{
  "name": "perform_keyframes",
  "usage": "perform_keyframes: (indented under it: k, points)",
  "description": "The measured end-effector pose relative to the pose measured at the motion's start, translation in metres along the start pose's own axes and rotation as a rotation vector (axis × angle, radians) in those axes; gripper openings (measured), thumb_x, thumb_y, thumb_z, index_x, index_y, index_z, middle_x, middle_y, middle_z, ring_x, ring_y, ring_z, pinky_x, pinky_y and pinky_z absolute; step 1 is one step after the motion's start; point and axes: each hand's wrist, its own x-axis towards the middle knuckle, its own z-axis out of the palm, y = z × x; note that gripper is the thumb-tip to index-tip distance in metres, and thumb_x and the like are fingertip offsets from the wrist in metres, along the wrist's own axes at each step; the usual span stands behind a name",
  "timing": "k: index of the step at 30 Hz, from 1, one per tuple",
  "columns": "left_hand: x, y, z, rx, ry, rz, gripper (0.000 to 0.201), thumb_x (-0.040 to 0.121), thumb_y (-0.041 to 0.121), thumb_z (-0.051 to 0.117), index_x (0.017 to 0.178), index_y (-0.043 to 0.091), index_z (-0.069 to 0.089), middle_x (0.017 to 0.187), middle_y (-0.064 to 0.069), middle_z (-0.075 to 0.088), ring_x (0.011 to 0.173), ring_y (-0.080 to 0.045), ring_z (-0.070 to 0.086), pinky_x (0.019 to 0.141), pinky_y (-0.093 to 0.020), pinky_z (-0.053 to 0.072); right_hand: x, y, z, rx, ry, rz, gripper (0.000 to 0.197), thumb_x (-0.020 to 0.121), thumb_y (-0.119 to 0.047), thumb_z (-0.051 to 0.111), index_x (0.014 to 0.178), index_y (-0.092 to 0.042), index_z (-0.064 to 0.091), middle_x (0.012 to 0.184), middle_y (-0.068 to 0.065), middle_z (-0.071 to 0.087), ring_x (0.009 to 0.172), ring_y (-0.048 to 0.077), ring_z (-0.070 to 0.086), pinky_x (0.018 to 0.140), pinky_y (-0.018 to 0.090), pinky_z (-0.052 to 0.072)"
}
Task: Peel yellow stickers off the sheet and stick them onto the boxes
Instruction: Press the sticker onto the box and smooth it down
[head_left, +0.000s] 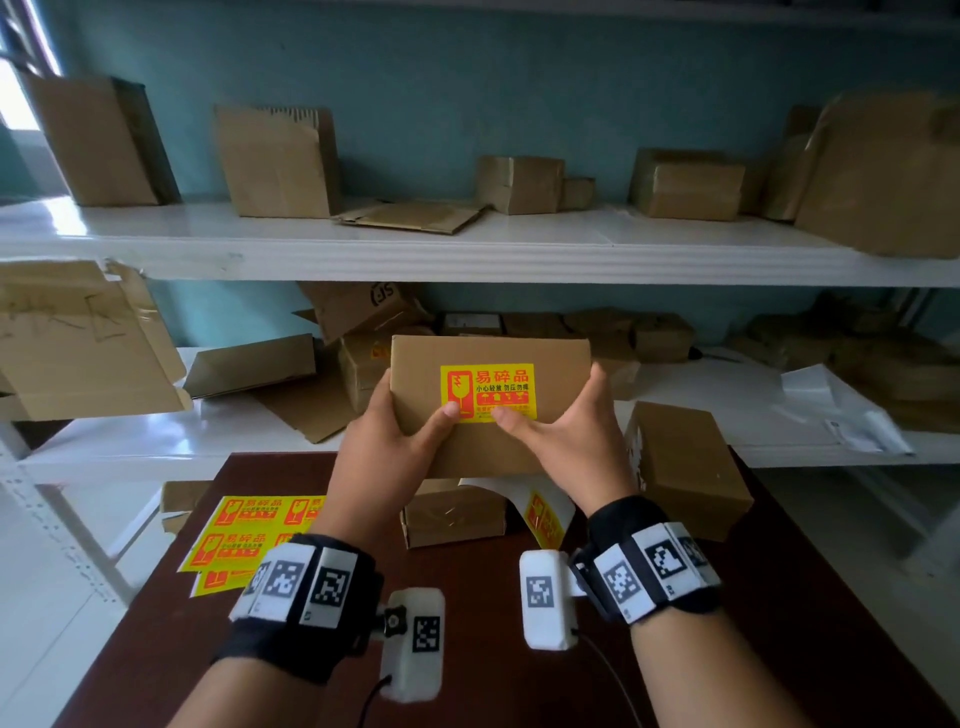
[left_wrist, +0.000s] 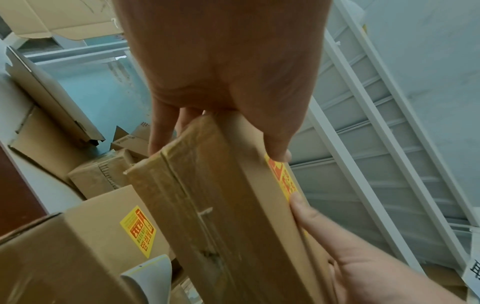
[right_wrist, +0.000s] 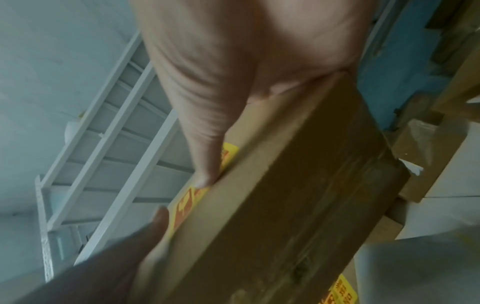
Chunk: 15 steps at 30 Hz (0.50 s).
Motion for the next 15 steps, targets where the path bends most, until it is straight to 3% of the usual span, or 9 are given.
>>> perform_keyframes:
  k: [4,7,9,12,15]
  points:
    - [0.0012,0.0024,0.0029,-0.007,0.012,-0.042,0.080,0.075,0.061,0.072,0.141,0.024,0.046,0.116,0.010,0.064,0.095,-0.001,0.062,0.066,-0.013,0.048,-0.0001,0.0003,0.0023,-0.009,0.061,-0.029,0.119,0.071,-0.056,0.083,0.158,-0.019,0.012,0.159,0.000,0.035,0.142,0.021,0.040,0.101,0.031,0.038]
    - [0.0026,0.0010,0.0046,-0.003,0.021,-0.064,0.080,0.076,0.056,0.075,0.141,0.021,0.045,0.113,0.012,0.061,0.087,0.007,0.056,0.059,-0.007,0.042,0.0029,0.0036,0.0046,0.009,0.097,-0.072,0.108,0.070,-0.051,0.087,0.153,-0.022,0.024,0.144,-0.003,0.051,0.127,0.018,0.054,0.089,0.026,0.041]
    - [0.0031,0.0001,0.0046,0.004,0.029,-0.072,0.082,0.075,0.056,0.076,0.141,0.020,0.045,0.114,0.011,0.060,0.089,0.003,0.057,0.060,-0.008,0.042,0.0044,0.0058,0.0051,0.010,0.103,-0.092,0.106,0.070,-0.050,0.087,0.152,-0.023,0.027,0.139,-0.004,0.055,0.121,0.016,0.057,0.089,0.028,0.045]
    - [0.0034,-0.0026,0.0036,0.034,0.049,-0.079,0.082,0.074,0.060,0.075,0.140,0.020,0.046,0.115,0.008,0.063,0.097,-0.008,0.060,0.071,-0.021,0.051,0.0058,0.0079,0.0034,-0.004,0.086,-0.104,0.106,0.071,-0.050,0.086,0.154,-0.023,0.026,0.138,-0.003,0.056,0.121,0.016,0.057,0.096,0.035,0.050]
    - [0.0028,-0.0042,0.0023,0.024,0.063,-0.079,0.075,0.076,0.058,0.075,0.135,0.020,0.051,0.110,0.011,0.063,0.096,-0.007,0.062,0.076,-0.026,0.054,0.0073,0.0098,0.0007,-0.022,0.069,-0.113,0.102,0.075,-0.049,0.083,0.155,-0.022,0.026,0.138,-0.002,0.056,0.123,0.018,0.056,0.102,0.040,0.049]
